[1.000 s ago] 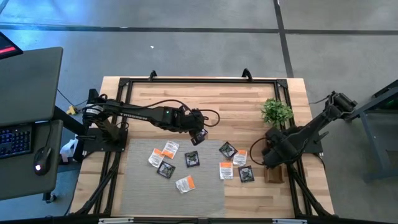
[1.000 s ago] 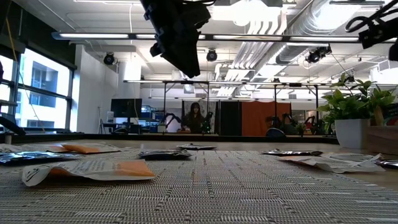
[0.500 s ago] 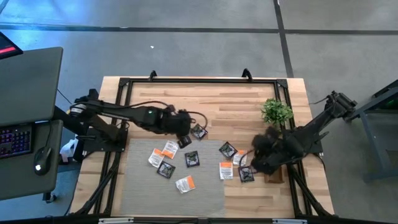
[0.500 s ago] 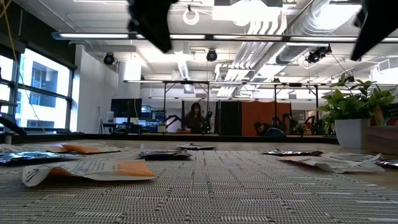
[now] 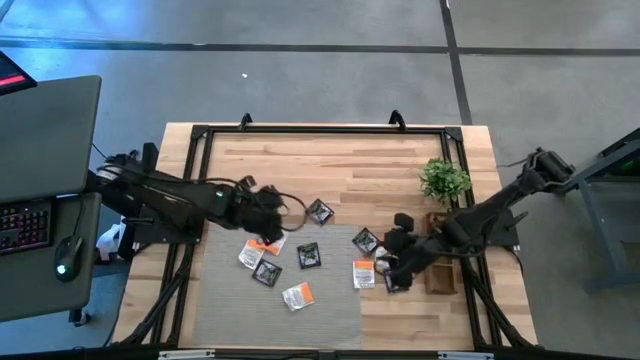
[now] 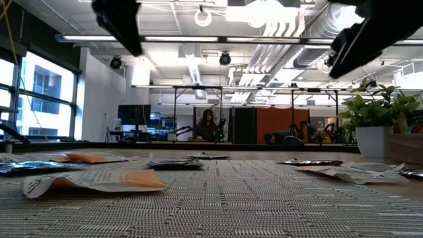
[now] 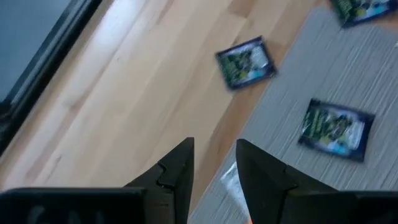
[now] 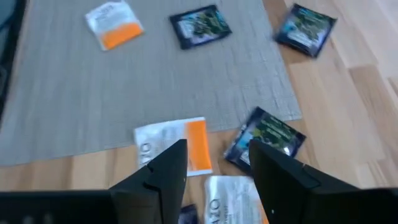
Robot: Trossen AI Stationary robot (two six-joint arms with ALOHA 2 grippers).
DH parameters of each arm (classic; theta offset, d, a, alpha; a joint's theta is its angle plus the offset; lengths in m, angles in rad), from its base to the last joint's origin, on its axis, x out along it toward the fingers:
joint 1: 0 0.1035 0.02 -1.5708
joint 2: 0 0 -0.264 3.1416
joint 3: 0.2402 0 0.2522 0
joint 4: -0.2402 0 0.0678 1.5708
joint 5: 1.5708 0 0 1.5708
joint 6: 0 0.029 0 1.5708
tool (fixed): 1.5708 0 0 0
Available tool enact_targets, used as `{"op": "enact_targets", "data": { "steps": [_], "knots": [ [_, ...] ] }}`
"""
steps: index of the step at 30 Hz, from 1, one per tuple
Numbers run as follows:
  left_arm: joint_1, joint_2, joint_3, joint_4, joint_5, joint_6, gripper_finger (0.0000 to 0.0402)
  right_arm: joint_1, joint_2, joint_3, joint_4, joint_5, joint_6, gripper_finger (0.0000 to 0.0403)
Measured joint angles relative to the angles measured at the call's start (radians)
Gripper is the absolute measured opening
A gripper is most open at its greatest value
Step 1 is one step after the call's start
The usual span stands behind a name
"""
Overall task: Pick & Place Tea
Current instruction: Put the black tea bag into the middle section of the wooden organizer
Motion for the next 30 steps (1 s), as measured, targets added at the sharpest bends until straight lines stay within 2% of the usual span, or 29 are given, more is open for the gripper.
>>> {"op": "enact_targets", "data": {
  "steps": [4, 8, 11, 13, 16, 20, 25, 30],
  "knots": [
    [0.005, -0.086, -0.018, 0.004, -0.059, -0.009, 0.0117, -0.080, 0.005, -0.074, 0.075, -0.011, -0.005, 0.0171],
    [0.008, -0.157, -0.167, 0.138, -0.052, -0.008, 0.0117, -0.166, 0.046, -0.130, 0.156, -0.072, -0.092, 0.0168],
    [0.040, -0.228, -0.322, 0.272, -0.015, -0.011, 0.0117, -0.236, 0.095, -0.129, 0.209, -0.114, -0.238, 0.0168],
    [0.079, -0.255, -0.430, 0.464, 0.044, -0.004, 0.0117, -0.297, 0.138, -0.129, 0.269, -0.154, -0.345, 0.0168],
    [0.143, -0.259, -0.571, 0.735, 0.207, 0.051, 0.0117, -0.386, 0.206, -0.129, 0.311, -0.247, -0.450, 0.0168],
    [0.226, -0.248, -0.672, 0.972, 0.372, 0.101, 0.0117, -0.483, 0.270, -0.129, 0.340, -0.345, -0.548, 0.0168],
    [0.284, -0.197, -0.698, 0.999, 0.391, 0.072, 0.0117, -0.548, 0.346, -0.129, 0.418, -0.495, -0.585, 0.0168],
    [0.301, -0.178, -0.699, 1.000, 0.393, 0.064, 0.0117, -0.551, 0.411, -0.123, 0.437, -0.493, -0.647, 0.0166]
  ]
}}
